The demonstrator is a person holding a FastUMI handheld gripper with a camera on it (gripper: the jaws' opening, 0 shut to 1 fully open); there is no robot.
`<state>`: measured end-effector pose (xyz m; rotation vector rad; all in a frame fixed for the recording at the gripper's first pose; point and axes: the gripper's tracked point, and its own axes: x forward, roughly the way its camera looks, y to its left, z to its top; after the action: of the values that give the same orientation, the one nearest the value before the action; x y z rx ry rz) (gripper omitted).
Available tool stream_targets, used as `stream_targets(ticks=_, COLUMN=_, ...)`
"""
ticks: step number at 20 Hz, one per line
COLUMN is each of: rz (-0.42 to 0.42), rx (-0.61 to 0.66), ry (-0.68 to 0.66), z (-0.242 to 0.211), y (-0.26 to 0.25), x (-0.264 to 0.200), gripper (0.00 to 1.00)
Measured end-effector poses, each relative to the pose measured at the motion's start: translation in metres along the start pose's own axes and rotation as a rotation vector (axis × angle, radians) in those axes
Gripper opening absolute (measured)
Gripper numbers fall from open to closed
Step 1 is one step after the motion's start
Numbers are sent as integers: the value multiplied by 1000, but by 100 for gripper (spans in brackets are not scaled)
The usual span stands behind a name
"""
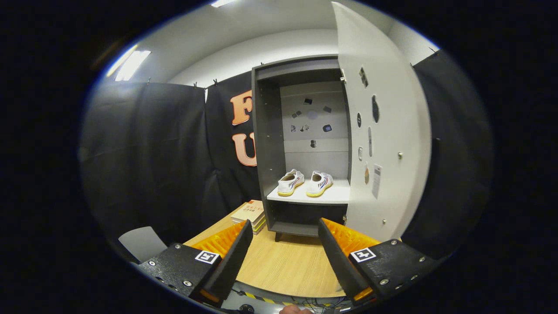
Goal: Open the shoe cabinet door, grab the shoes and put them into the shoe cabinet, then close the shoe cabinet door.
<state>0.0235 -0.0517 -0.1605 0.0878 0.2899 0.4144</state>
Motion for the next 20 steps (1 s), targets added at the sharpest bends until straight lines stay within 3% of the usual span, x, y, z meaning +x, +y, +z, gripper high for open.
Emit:
stream_targets(ticks=4, rz=60, rx=77, ry=-21, z=-4, y=-31, x=-32, gripper=94)
stream_targets(ticks=10, rz=-5, rx=121, ry=-73, z=14, y=-116, x=-51, gripper=93)
stream_targets(ticks=14, rz=-75, rx=105, ry=-86, z=24, y=-164, x=-42, gripper=95)
stream_targets(ticks=20, rz=-83, rx=89, ry=-73, z=31, y=-174, x=-15, gripper=95)
